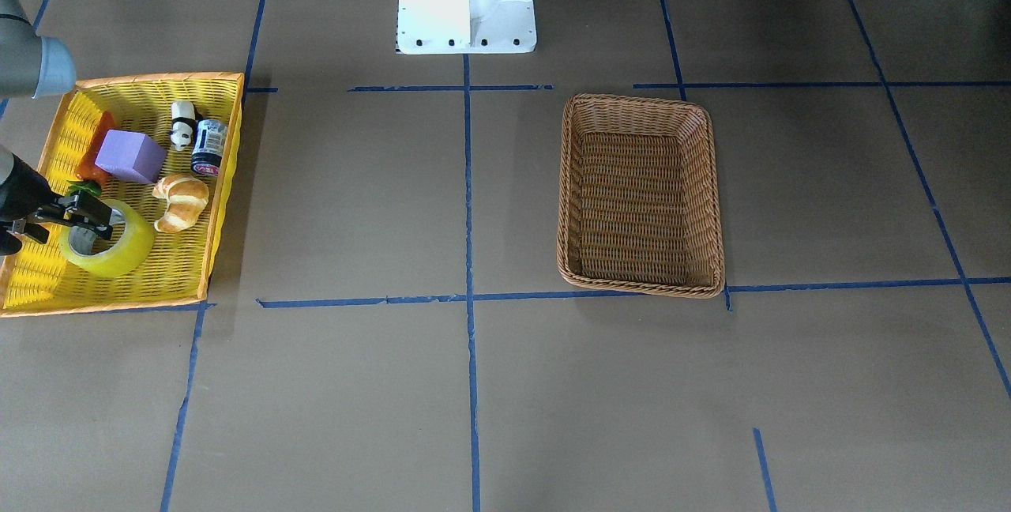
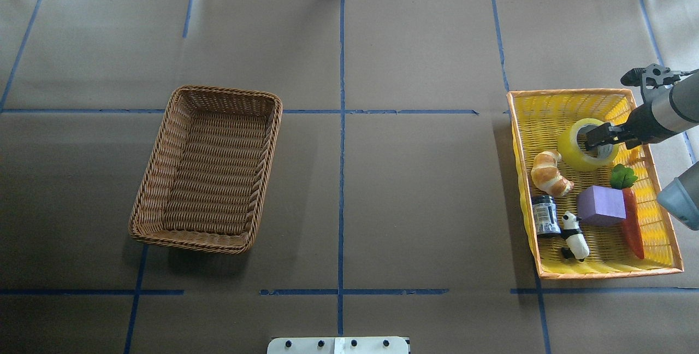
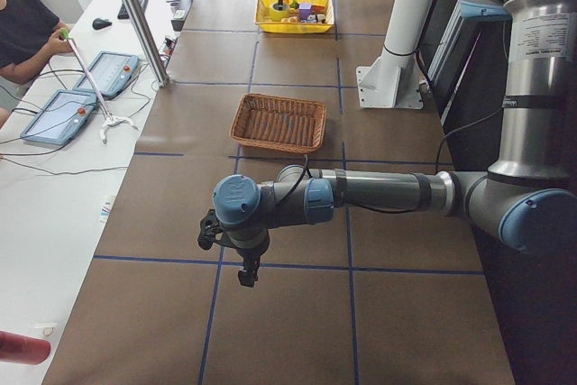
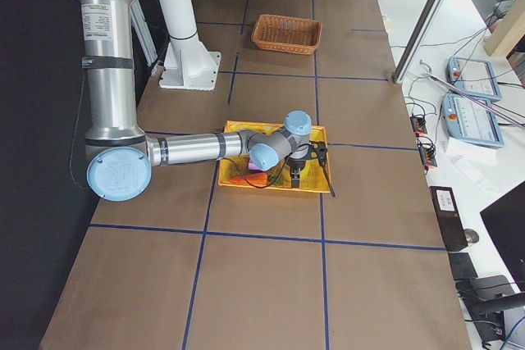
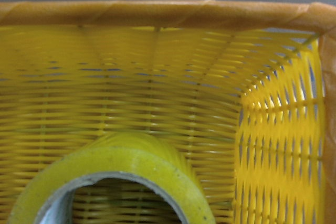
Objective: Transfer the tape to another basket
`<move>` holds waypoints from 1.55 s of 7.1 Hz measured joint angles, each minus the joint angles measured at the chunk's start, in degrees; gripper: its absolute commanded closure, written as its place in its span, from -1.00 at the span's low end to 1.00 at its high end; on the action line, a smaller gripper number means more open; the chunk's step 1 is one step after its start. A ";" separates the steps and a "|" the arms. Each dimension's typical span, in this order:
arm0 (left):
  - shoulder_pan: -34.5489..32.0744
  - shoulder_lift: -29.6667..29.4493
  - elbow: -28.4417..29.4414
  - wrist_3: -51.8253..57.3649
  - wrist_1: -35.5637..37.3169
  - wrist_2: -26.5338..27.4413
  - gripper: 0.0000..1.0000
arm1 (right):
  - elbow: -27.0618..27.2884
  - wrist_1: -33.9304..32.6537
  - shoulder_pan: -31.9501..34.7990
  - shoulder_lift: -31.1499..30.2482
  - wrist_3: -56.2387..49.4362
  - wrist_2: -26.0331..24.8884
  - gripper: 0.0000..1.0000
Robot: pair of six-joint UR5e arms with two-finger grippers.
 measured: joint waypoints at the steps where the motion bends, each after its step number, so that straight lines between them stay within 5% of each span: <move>1: 0.00 0.00 0.00 0.00 0.00 0.00 -1.00 | -0.17 -0.02 -0.13 0.00 0.02 -0.01 0.11; 2: 0.00 0.00 0.00 0.00 0.00 -0.02 -1.00 | -0.34 0.02 -0.14 0.00 0.03 -0.02 0.62; 3: 0.00 0.00 -0.03 -0.02 0.00 -0.08 -1.00 | -0.30 0.07 -0.14 0.01 -0.01 -0.01 0.90; 7: 0.00 0.00 0.06 -0.09 0.00 -1.91 -1.00 | 1.36 0.23 0.05 -0.13 -0.54 0.27 1.00; 11: 0.00 0.02 -1.00 -0.35 0.00 -2.02 -1.00 | 11.70 0.03 2.89 -2.49 0.18 0.38 1.00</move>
